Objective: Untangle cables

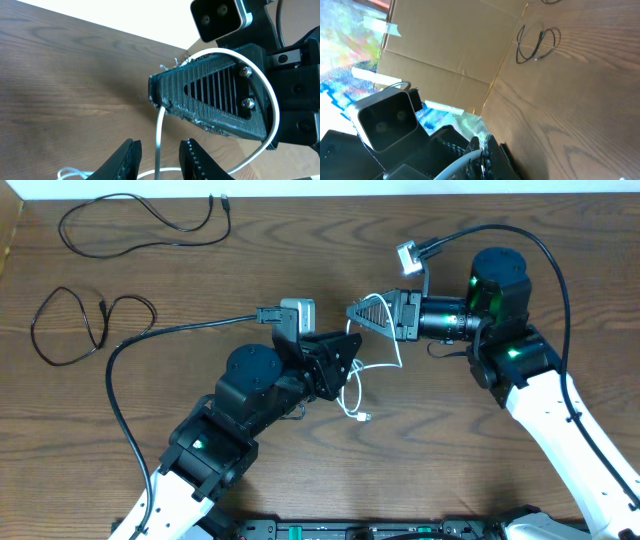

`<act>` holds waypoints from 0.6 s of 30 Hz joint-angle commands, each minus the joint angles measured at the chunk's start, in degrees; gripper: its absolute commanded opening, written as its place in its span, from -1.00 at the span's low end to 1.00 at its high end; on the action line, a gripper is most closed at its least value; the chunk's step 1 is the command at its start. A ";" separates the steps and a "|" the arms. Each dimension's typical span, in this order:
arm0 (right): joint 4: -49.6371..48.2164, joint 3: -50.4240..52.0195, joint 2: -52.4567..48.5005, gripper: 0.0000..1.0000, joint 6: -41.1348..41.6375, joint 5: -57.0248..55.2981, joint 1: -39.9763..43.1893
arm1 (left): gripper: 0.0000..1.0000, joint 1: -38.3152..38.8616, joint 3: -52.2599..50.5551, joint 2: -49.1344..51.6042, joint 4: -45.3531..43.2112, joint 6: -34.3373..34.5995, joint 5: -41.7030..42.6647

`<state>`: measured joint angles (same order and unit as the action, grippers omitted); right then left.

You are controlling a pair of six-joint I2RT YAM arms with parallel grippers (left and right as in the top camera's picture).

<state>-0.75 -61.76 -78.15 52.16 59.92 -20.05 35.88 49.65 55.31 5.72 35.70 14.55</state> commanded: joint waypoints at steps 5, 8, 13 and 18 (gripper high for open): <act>-1.25 -0.26 0.79 -0.98 0.81 1.33 -1.16 | -0.48 -0.13 0.94 0.04 -0.50 -1.18 1.36; -1.46 -0.26 0.79 -0.98 0.81 1.31 -1.31 | -0.53 -0.13 0.94 0.04 -0.48 -1.18 1.36; -1.42 -0.26 0.79 -0.98 0.76 1.31 -1.31 | -0.85 -0.13 0.94 0.04 -0.48 -1.18 1.31; -0.17 -0.26 0.79 -0.93 -3.45 0.13 0.07 | -0.85 -0.13 0.94 0.04 -0.26 -1.18 -0.35</act>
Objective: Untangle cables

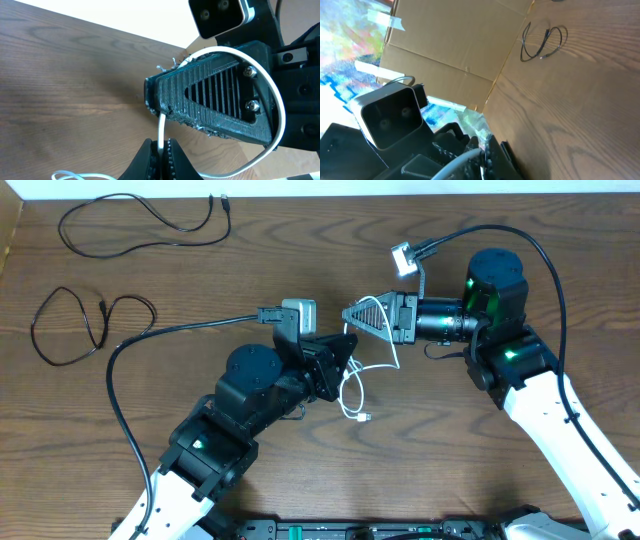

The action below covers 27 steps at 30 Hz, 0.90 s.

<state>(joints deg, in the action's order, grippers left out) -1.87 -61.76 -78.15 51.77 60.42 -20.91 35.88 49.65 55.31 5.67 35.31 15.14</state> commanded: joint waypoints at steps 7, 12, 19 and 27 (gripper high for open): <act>12.98 -0.26 0.79 0.70 -16.28 -6.60 6.69 | -0.85 -0.26 0.94 0.02 0.33 -0.74 -5.01; 32.59 -0.26 0.79 0.99 -23.23 -29.05 9.97 | -0.85 -0.55 0.94 0.04 1.70 -0.57 -12.87; 35.63 -0.26 0.79 0.99 -25.31 -30.97 10.10 | -0.85 -5.05 0.94 0.04 8.35 4.83 -28.57; 37.07 -0.26 0.79 0.99 -27.23 -30.99 10.10 | -0.85 -22.14 0.94 0.04 15.26 8.28 -29.53</act>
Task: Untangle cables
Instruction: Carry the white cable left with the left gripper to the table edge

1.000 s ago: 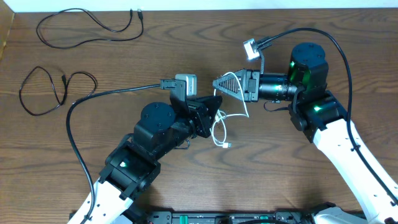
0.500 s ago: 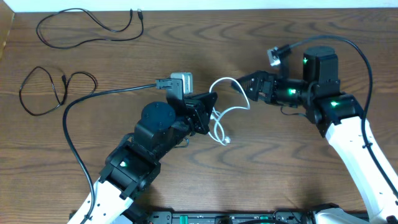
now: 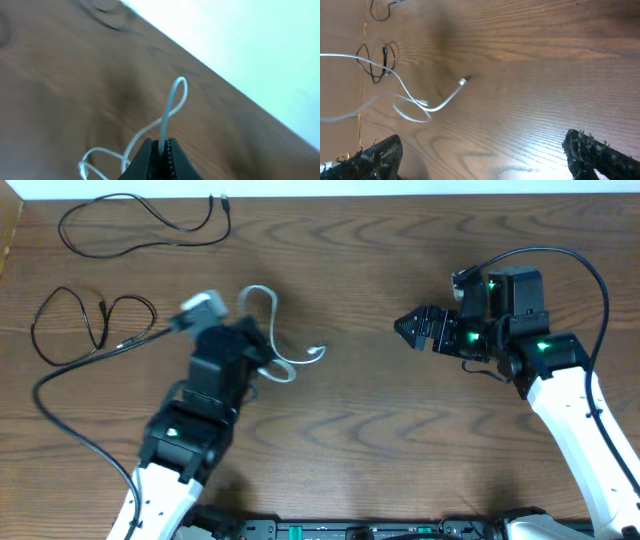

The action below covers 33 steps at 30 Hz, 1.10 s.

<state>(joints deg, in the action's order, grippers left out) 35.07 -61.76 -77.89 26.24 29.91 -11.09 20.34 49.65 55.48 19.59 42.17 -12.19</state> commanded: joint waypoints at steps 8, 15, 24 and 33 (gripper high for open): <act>0.09 -0.26 0.52 0.99 -1.70 -0.50 0.28 | -0.85 -22.69 0.94 -0.13 6.56 1.22 -2.03; 0.13 -0.26 0.52 0.99 -1.68 -1.09 0.28 | -0.85 -36.74 0.94 1.57 8.70 1.22 -2.05; 0.72 -0.26 0.52 0.99 -1.68 -1.07 0.28 | -0.85 -54.01 0.94 11.54 7.93 4.48 -8.17; 0.92 -0.26 0.52 0.99 -1.70 -1.09 0.28 | -0.85 -59.69 1.20 14.82 0.59 0.50 -16.98</act>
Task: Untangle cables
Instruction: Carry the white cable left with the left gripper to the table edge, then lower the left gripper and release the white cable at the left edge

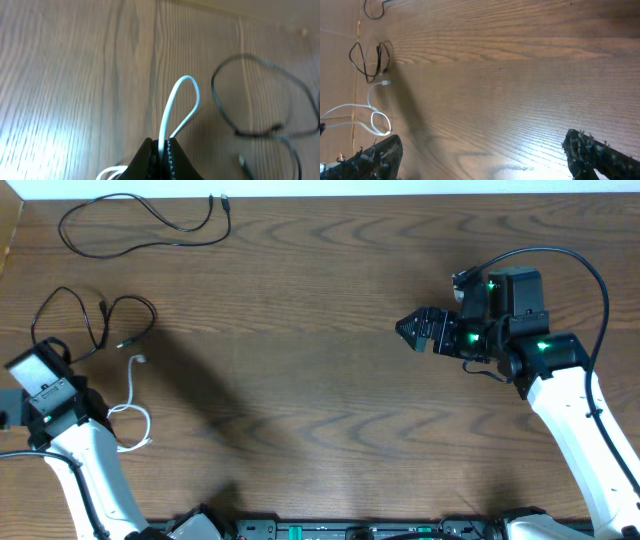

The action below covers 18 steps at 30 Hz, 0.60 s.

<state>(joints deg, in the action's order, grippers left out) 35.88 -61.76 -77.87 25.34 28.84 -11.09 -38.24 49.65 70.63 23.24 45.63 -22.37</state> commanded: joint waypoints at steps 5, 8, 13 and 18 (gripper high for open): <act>-0.28 -0.26 0.50 0.98 -0.79 -0.02 0.28 | -0.85 -1.62 2.84 -0.26 -9.53 -14.38 -12.02; -0.33 -0.26 0.50 0.98 -0.81 -0.02 0.28 | -0.85 -1.62 2.82 0.61 -9.66 -14.34 -12.07; 0.00 -0.26 0.50 0.99 -0.81 -0.02 0.28 | -0.85 -1.62 2.82 6.71 -10.60 -14.36 -11.32; 0.37 -0.26 0.50 0.99 -0.81 -0.02 0.28 | -0.85 -1.95 2.82 13.27 -11.28 -14.34 -11.43</act>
<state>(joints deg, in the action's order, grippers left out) 36.05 -61.76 -77.87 25.17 28.82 -11.09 -39.62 50.87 80.31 12.34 32.29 -32.27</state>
